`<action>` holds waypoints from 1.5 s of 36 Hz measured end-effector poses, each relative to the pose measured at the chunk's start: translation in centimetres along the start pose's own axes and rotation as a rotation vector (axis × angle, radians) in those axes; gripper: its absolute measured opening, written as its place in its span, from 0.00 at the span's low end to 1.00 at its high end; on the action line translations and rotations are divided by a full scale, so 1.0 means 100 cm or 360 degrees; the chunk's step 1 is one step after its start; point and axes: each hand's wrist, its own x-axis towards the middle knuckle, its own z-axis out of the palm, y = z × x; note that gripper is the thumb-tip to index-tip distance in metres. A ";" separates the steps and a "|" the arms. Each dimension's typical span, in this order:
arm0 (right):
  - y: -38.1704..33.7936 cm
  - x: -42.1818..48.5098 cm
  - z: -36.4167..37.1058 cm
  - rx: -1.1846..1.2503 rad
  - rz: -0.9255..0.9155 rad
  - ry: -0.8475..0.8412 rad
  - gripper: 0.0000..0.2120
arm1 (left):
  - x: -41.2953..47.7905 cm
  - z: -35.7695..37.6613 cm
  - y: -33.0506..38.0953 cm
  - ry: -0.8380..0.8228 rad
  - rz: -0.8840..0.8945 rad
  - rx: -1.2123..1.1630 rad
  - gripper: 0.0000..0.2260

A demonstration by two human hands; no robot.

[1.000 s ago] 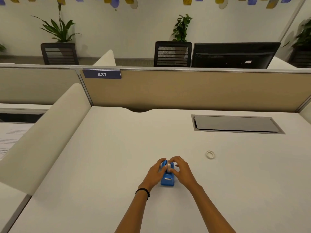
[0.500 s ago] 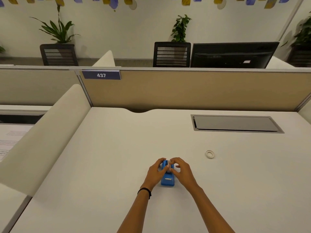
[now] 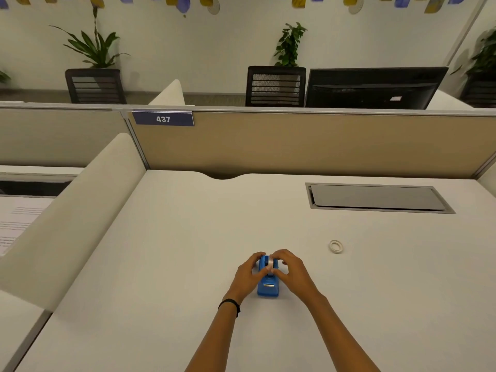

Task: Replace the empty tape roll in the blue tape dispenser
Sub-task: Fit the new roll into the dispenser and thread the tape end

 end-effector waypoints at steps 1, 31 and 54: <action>0.000 -0.001 0.000 -0.0004 -0.0004 0.0009 0.12 | 0.000 0.000 0.000 0.0002 -0.0002 -0.0005 0.19; -0.011 -0.001 0.006 -0.0067 0.0071 0.0124 0.12 | -0.001 -0.002 -0.006 -0.0062 0.0015 0.0030 0.23; -0.005 -0.016 0.005 0.0043 0.0026 0.0213 0.08 | -0.005 0.005 0.004 0.0114 -0.0008 -0.0044 0.16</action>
